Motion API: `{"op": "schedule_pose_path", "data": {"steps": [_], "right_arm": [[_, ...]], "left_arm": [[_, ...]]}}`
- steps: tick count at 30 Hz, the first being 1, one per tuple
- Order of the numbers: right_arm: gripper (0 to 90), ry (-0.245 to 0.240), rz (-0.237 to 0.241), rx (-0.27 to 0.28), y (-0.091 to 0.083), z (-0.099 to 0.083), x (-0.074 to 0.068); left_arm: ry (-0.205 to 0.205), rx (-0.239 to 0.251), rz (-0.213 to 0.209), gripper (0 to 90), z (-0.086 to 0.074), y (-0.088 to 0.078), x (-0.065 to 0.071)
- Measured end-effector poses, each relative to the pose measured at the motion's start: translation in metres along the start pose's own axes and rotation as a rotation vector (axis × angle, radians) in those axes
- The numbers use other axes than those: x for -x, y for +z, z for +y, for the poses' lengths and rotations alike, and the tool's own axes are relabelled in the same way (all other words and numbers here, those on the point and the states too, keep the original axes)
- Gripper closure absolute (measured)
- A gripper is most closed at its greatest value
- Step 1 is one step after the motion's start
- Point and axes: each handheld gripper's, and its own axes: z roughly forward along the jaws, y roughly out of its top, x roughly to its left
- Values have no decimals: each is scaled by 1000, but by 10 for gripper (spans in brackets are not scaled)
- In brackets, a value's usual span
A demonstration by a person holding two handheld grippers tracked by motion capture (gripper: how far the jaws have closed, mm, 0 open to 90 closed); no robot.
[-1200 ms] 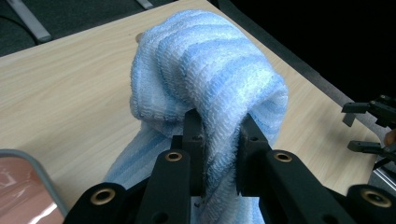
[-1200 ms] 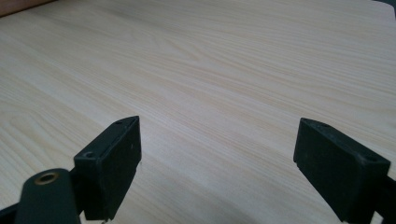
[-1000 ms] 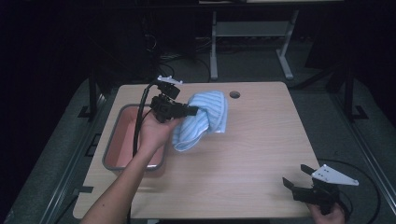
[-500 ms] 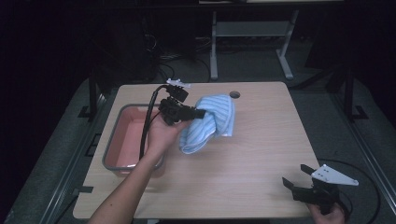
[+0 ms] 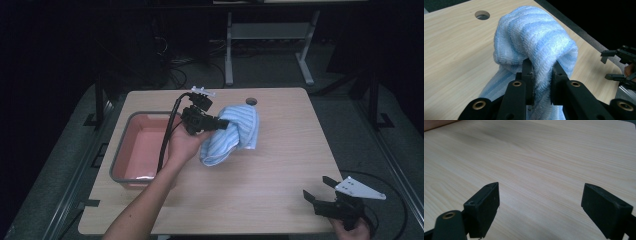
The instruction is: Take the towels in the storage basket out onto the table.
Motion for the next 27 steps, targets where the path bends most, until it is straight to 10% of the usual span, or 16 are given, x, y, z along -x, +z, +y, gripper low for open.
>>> {"op": "schedule_pose_path", "data": {"steps": [27], "right_arm": [[146,0,-3,-4,-2,-2,2]], "left_arm": [[-19,-31,-25,774,1,40,5]]}}
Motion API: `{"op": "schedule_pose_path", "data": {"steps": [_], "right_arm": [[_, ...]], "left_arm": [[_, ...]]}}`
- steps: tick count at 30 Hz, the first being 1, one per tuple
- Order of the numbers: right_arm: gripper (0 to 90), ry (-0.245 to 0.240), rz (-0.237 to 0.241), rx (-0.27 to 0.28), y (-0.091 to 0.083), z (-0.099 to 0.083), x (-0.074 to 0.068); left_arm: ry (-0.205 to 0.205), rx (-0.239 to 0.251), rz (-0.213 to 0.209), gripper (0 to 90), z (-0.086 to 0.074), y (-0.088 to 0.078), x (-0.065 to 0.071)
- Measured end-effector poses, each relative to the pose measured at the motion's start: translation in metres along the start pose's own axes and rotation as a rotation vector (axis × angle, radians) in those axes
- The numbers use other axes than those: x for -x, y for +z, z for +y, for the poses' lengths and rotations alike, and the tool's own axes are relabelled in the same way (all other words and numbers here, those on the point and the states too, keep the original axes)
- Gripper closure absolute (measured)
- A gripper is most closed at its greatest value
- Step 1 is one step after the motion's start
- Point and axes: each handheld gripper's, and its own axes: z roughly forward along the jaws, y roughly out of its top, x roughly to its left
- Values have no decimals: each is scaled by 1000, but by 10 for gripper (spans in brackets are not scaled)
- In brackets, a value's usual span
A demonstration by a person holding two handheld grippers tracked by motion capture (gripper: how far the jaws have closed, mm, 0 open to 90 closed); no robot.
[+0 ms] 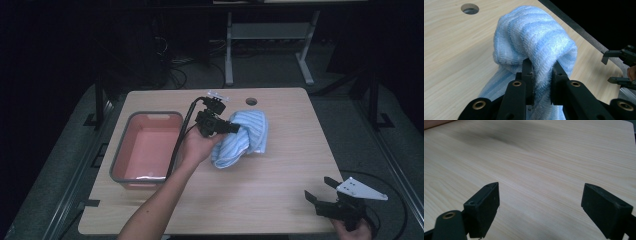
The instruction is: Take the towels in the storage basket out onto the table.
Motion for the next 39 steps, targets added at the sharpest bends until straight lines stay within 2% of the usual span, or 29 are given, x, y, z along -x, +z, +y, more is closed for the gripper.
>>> {"op": "schedule_pose_path", "data": {"steps": [5,10,13,16,21,35,39], "right_arm": [[146,2,-2,2,-1,0,0],[146,-1,2,2,-1,0,0],[146,-1,4,3,-1,1,-1],[146,1,4,2,-1,0,-1],[146,1,3,0,0,0,-1],[146,-6,5,-9,2,1,-3],[146,-4,6,-10,2,0,-3]], "left_arm": [[5,-17,-5,773,0,11,1],[-13,-35,-38,771,-4,25,2],[-13,-51,-35,771,-6,31,2],[-32,-55,-43,769,-10,43,3],[-31,-67,-52,767,-13,52,4],[-41,-97,-35,742,-21,73,3],[-63,-107,-47,735,-27,82,0]]}}
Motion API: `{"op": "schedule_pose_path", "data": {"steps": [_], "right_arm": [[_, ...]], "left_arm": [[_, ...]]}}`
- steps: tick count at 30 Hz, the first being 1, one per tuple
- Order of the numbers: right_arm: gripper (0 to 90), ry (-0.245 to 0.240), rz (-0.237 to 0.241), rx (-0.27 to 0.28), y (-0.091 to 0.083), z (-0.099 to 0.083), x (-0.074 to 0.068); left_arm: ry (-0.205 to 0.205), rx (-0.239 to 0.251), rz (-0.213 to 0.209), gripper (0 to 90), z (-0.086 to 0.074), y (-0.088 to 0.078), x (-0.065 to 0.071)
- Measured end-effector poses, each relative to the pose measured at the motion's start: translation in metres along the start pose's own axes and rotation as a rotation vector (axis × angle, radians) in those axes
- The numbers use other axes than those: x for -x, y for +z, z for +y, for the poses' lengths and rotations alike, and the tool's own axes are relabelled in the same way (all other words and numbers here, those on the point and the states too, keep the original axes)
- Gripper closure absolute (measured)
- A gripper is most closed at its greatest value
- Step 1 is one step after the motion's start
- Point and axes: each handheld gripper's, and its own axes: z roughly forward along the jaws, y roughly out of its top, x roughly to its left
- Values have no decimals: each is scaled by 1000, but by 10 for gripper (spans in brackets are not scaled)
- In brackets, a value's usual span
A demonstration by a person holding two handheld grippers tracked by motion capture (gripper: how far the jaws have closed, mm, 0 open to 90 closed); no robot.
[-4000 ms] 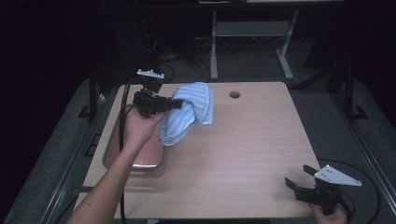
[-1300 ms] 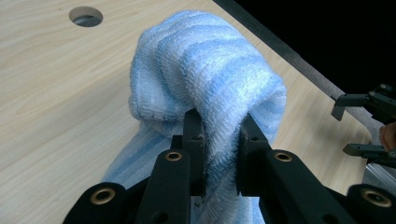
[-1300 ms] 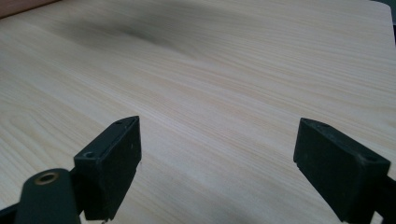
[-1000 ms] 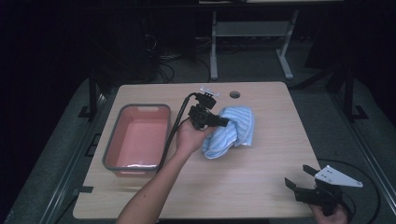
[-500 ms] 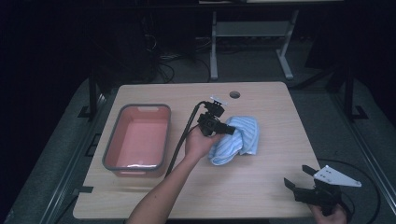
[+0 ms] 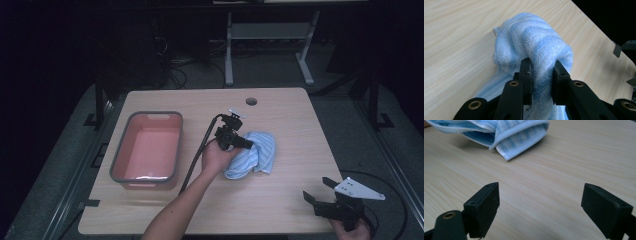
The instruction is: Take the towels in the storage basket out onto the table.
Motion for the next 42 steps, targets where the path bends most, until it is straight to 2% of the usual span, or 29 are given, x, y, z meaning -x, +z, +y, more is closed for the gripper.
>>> {"op": "schedule_pose_path", "data": {"steps": [8,18,28,42], "right_arm": [[146,-5,3,-2,2,1,-1],[146,-10,5,-7,4,1,-3],[146,-10,5,-10,5,2,-4],[146,-14,4,-13,8,3,-4]], "left_arm": [[-23,-11,-12,683,-4,5,0],[-8,-7,-20,611,-8,2,1],[5,30,-17,593,-11,-11,3],[17,69,-27,567,-27,-31,3]]}}
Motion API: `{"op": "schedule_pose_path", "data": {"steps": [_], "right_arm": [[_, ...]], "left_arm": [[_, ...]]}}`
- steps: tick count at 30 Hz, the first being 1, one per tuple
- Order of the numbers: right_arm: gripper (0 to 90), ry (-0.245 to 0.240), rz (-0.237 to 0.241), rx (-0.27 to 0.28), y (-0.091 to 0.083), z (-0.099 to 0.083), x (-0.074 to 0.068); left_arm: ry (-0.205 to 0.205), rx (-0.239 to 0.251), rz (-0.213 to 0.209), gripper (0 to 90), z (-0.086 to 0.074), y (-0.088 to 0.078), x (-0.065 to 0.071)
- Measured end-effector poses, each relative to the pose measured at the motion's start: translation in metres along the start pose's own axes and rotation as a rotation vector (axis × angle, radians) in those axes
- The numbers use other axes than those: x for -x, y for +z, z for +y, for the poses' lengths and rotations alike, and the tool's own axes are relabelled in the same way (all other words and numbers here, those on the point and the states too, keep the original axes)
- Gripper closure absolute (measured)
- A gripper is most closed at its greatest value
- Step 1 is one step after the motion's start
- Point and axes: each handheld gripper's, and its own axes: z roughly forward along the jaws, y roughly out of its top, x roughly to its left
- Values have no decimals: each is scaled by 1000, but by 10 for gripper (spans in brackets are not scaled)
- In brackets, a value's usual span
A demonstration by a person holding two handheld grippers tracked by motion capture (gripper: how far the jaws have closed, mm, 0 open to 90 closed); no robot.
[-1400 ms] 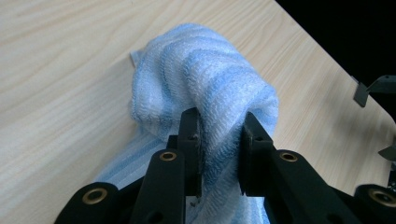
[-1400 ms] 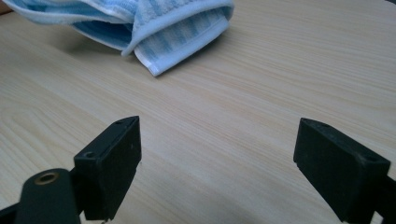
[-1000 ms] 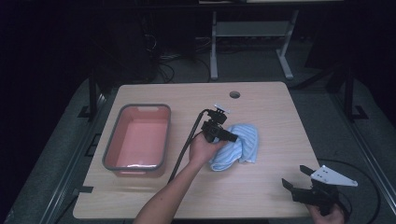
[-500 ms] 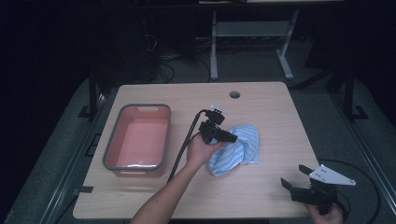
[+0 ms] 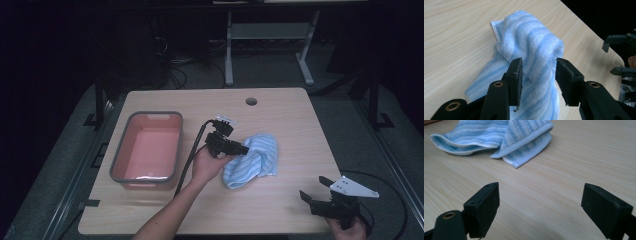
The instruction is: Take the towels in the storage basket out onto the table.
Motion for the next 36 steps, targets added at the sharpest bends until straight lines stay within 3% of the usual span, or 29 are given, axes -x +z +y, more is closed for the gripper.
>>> {"op": "schedule_pose_path", "data": {"steps": [7,20,30,36], "right_arm": [[146,3,-3,0,0,0,1],[146,0,-6,-6,1,0,1],[146,15,-15,-5,-1,-2,3],[146,17,-16,-8,-1,-2,2]], "left_arm": [[17,5,12,542,-10,-13,0],[17,27,7,404,-30,-26,-2],[16,49,-17,339,-43,-36,8],[21,33,-21,313,-53,-38,13]]}}
